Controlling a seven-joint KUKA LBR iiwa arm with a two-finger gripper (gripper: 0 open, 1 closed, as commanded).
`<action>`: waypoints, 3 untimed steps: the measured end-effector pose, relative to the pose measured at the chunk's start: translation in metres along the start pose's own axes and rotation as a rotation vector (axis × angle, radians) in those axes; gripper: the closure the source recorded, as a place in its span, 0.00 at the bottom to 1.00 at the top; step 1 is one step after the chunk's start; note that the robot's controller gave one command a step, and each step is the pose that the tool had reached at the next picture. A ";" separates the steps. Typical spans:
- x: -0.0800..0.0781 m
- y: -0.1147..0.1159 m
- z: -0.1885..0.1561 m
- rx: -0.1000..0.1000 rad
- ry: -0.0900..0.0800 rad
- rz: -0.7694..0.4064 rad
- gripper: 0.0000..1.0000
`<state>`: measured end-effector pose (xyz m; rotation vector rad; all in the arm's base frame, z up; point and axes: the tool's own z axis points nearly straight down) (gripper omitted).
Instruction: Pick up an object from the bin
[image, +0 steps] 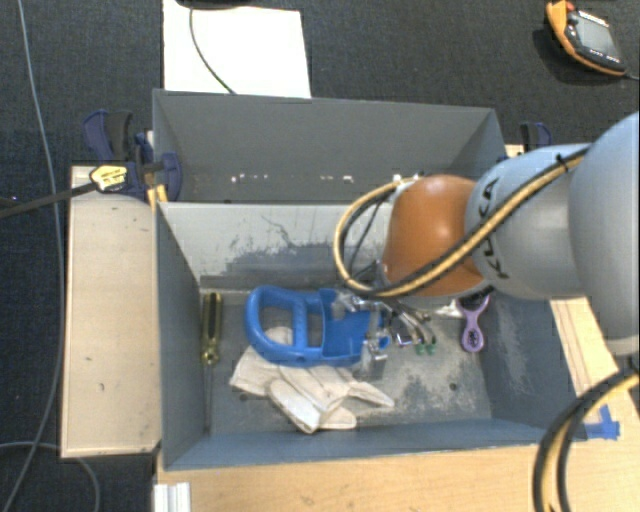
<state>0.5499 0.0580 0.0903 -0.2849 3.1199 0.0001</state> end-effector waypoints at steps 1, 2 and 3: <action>0.017 -0.016 -0.071 0.007 -0.007 -0.263 0.00; 0.004 0.005 0.016 -0.002 0.005 -0.059 0.00; -0.034 0.046 0.021 0.004 -0.001 -0.038 0.00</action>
Offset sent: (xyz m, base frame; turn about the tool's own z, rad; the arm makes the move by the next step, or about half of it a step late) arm -0.0056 0.0041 -0.0164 -0.0590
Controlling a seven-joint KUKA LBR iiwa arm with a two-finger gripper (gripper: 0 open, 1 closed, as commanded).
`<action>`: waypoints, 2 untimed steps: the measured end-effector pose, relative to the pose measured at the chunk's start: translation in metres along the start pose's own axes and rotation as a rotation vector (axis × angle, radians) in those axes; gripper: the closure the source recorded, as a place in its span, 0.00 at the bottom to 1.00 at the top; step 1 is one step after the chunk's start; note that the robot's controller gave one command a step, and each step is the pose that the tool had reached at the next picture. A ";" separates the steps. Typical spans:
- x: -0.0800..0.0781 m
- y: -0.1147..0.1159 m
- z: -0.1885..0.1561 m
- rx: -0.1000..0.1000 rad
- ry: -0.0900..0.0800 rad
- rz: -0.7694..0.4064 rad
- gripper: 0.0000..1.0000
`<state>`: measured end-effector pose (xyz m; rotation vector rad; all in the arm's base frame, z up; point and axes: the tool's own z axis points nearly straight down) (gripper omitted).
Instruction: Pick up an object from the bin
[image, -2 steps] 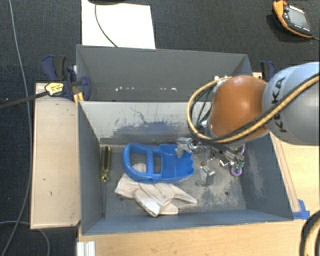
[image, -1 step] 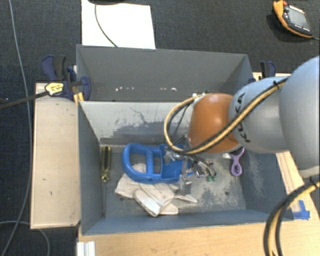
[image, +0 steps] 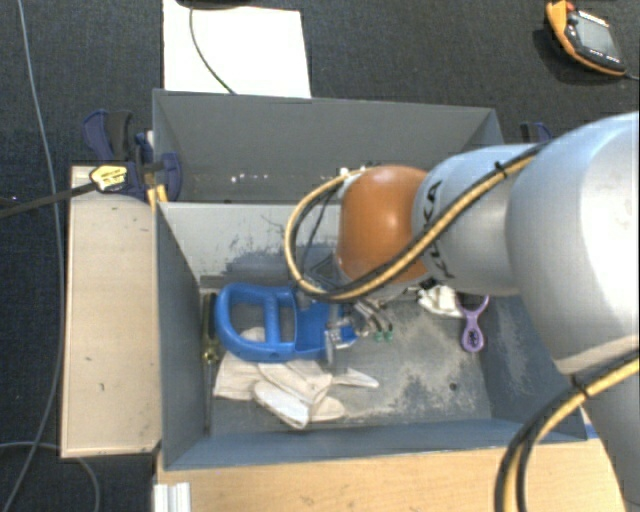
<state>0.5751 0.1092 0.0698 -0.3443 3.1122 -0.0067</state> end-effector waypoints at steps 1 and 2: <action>0.029 -0.029 -0.003 -0.003 0.015 -0.010 1.00; 0.029 -0.029 -0.003 -0.003 0.015 -0.010 1.00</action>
Offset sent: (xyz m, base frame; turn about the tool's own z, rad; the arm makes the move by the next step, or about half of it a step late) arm 0.0000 0.0000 0.0000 0.0000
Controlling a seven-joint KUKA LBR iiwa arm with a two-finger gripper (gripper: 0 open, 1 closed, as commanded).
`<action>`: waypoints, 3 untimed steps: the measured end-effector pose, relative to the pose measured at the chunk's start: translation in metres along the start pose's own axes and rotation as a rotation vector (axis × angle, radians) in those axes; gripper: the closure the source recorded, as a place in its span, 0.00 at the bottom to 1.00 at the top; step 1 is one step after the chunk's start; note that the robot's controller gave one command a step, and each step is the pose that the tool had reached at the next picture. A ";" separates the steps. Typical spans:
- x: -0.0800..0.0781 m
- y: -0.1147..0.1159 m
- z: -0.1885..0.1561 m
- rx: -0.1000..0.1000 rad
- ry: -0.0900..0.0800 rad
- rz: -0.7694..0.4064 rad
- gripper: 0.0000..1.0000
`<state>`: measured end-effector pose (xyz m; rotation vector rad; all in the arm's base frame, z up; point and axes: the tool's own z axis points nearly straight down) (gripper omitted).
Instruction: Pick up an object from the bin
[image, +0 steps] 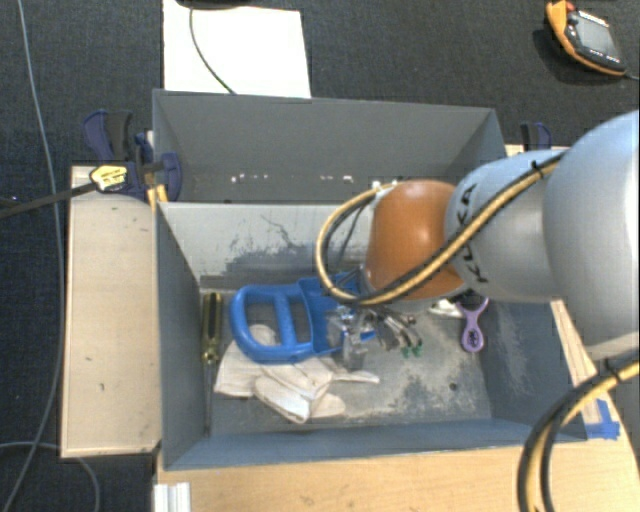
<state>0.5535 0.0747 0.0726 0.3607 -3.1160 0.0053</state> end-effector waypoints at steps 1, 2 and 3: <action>0.001 0.000 -0.045 0.000 0.003 0.000 1.00; -0.001 0.000 -0.074 0.000 -0.007 0.001 1.00; 0.001 0.000 -0.105 0.000 0.000 0.002 1.00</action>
Offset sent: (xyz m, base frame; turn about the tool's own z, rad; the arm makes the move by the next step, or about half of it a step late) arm -0.0027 -0.0001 0.0526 -0.0002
